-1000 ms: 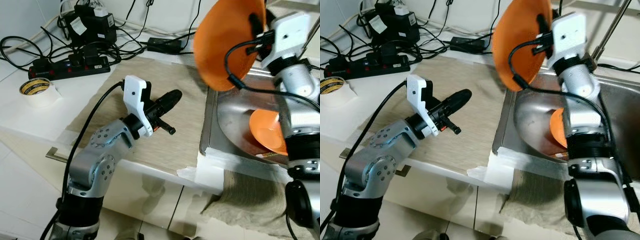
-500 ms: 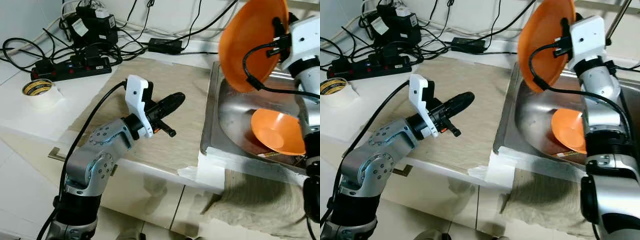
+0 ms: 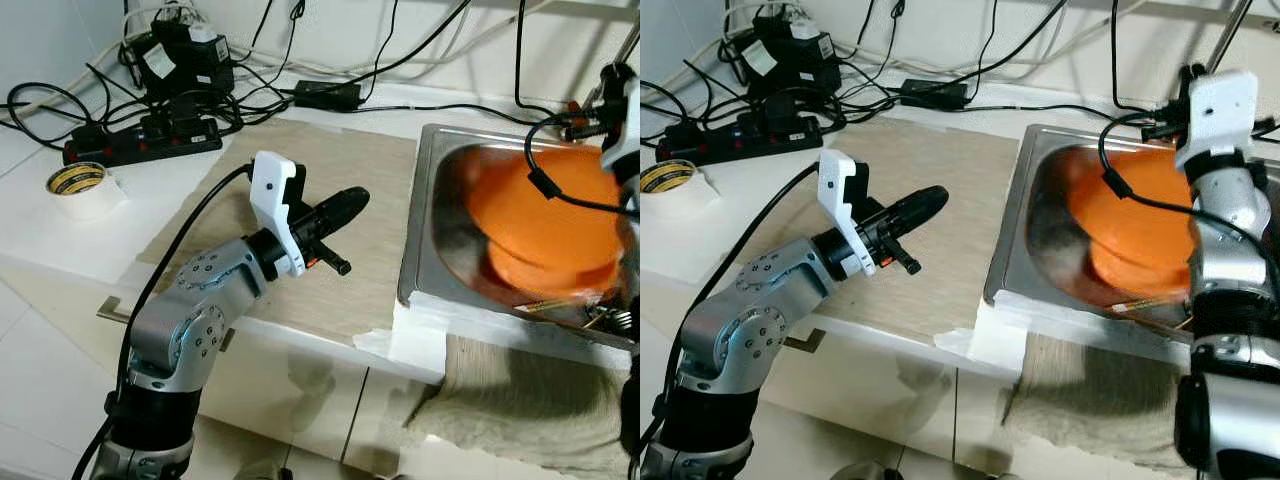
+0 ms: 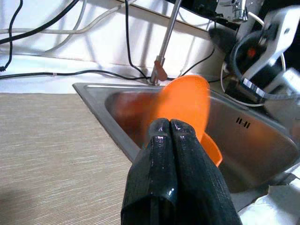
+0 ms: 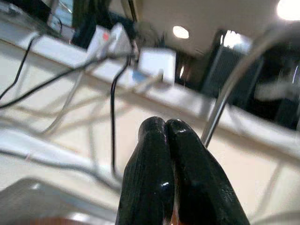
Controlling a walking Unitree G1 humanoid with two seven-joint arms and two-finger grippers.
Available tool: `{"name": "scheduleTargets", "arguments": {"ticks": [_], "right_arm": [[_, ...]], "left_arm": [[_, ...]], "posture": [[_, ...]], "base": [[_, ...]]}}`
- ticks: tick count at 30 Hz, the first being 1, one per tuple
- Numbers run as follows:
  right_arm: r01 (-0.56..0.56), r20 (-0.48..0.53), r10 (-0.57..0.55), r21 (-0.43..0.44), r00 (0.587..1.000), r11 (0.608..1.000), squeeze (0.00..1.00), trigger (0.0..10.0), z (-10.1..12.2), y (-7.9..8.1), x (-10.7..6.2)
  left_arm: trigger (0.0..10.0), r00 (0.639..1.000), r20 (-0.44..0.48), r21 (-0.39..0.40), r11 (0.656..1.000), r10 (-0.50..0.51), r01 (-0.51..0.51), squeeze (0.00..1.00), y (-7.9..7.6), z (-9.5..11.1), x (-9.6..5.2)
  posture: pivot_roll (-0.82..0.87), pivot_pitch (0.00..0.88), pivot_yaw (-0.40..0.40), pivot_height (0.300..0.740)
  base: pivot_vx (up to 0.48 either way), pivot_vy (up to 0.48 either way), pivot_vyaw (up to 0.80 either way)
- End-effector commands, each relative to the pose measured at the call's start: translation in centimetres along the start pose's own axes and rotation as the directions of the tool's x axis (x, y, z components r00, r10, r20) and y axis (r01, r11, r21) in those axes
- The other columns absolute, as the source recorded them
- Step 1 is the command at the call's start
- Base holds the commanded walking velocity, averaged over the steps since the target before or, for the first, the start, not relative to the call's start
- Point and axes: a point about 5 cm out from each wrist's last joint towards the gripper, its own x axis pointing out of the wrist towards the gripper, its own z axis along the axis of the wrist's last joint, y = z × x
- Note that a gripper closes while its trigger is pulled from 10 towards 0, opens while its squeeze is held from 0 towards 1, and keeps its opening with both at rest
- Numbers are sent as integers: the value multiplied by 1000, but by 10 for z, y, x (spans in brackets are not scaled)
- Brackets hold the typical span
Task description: Kitchen organization
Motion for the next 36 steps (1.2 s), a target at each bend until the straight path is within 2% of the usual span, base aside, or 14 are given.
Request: {"name": "scheduleTargets", "arguments": {"ticks": [1,6,7,14,20,21,22,23,24,25,27,28,30,36], "right_arm": [[34,-28,-33,49,999,998,0,0,-6,0,-5],[61,-90,-51,115,995,992,0,0,-19,3,-11],[65,-115,-50,126,992,990,75,0,-26,8,-14],[71,-203,-34,181,979,981,55,0,-48,31,-30],[45,-199,8,261,980,964,12,0,-43,53,-27],[42,-213,25,304,977,952,0,0,-42,62,-25],[35,-219,39,325,975,945,0,4667,-41,69,-24],[32,-226,50,346,973,938,137,10000,-40,75,-24],[31,-230,56,358,972,933,137,10000,-40,79,-23],[25,-236,74,390,969,920,1000,10000,-40,85,-24],[23,-244,87,416,966,909,1000,10000,-41,91,-25],[-28,-263,162,449,951,893,1000,10000,-44,118,-35],[-74,-268,216,456,939,887,1000,10000,-44,137,-44],[-135,-248,283,483,927,865,1000,10000,-37,160,-51]], "left_arm": [[10000,1000,-1,11,1000,-11,11,0,-1,3,0],[10000,1000,-4,10,1000,-12,12,0,-1,3,0],[10000,1000,-7,14,1000,-11,11,0,0,4,0],[10000,1000,-18,30,1000,3,-3,0,2,6,-4],[10000,999,-22,57,998,30,-29,0,8,8,-3],[10000,999,-17,68,997,45,-43,0,10,8,-1],[10000,998,-9,71,996,61,-61,0,12,9,0],[10000,996,-2,71,994,84,-83,0,14,9,2],[10000,995,2,71,993,98,-98,0,16,9,2],[10000,993,5,71,991,117,-117,0,19,9,4],[10000,991,9,69,988,136,-136,0,21,8,5],[10000,970,12,93,966,241,-241,0,29,2,11],[10000,952,9,87,948,306,-305,0,35,-4,12],[10000,945,-24,74,943,327,-324,0,39,-14,6]], "posture": [[18,0,38,740],[23,0,43,740],[27,0,46,740],[50,0,59,740],[55,0,59,740],[55,0,57,740],[55,0,57,740],[54,0,56,740],[53,0,56,740],[48,0,56,740],[46,0,55,740],[44,0,45,740],[38,0,45,740],[44,0,35,740]], "base": [[0,0,0],[0,0,0],[0,0,0],[0,0,0],[0,0,0],[0,0,0],[0,0,0],[0,0,0],[0,0,0],[0,0,0],[0,0,0],[0,0,0],[0,0,0],[0,0,0]]}}
